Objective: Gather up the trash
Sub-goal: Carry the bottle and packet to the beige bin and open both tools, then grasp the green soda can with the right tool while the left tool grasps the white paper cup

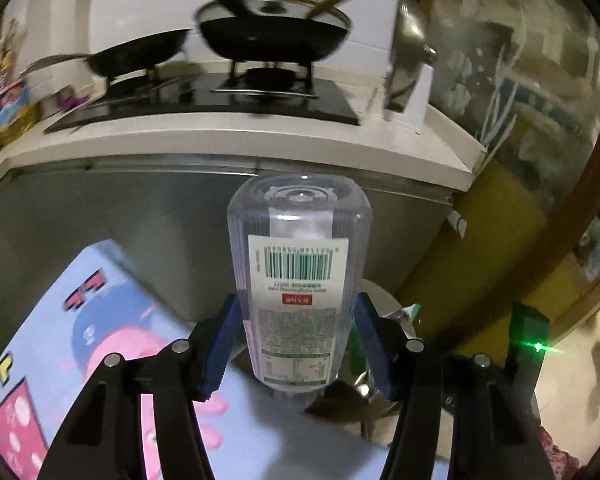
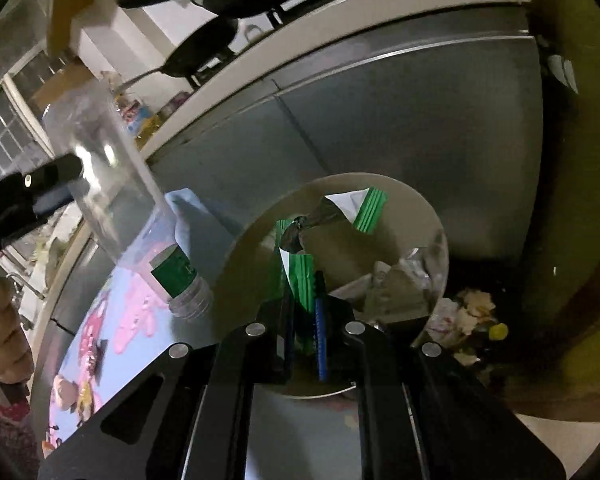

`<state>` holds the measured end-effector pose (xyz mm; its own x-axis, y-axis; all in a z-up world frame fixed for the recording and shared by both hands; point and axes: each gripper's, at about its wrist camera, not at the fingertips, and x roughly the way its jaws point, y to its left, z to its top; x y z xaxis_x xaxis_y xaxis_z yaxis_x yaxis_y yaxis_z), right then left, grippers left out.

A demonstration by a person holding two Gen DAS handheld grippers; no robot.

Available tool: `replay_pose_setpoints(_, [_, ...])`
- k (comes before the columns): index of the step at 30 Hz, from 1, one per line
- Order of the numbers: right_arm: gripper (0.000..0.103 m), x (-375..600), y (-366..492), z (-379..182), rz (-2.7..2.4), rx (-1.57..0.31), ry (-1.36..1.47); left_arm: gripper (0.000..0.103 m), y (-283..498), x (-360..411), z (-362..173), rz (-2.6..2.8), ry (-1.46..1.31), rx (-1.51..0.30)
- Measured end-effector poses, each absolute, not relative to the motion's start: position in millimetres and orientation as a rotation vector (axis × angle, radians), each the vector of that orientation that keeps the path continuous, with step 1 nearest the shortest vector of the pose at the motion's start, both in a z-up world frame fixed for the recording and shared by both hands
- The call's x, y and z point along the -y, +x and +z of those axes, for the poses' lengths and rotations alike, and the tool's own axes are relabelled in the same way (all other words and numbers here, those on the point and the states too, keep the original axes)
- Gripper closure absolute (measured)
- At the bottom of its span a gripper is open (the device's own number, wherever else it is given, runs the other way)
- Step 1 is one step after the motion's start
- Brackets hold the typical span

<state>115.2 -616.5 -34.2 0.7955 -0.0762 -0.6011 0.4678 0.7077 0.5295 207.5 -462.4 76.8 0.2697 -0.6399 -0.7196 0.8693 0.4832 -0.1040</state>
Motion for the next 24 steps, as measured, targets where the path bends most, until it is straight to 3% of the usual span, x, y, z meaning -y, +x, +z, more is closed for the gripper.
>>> replay_pose_setpoints(3, [0.09,619,125,-41,-0.318,-0.611,0.72,0.043,207,488,54,-1.044,0.376,-0.835])
replay_pose_setpoints(5, [0.072,621,135,-47,-0.309,-0.65,0.718,0.043,205,499,39,-1.019,0.406,-0.838])
replay_pose_setpoints(6, [0.055,622,138,-48,-0.313,-0.651,0.72,0.04,204,502,34,-1.006,0.421,-0.835])
replay_pose_setpoints(7, [0.053,620,138,-47,-0.326,-0.633,0.715,0.038,203,505,28,-0.995,0.438,-0.836])
replay_pose_setpoints(12, [0.053,610,132,-40,-0.326,-0.59,0.706,0.032,197,501,24,-0.971,0.47,-0.807])
replay_pose_setpoints(24, [0.053,595,109,-30,-0.321,-0.567,0.743,0.032,184,471,40,-0.909,0.495,-0.745])
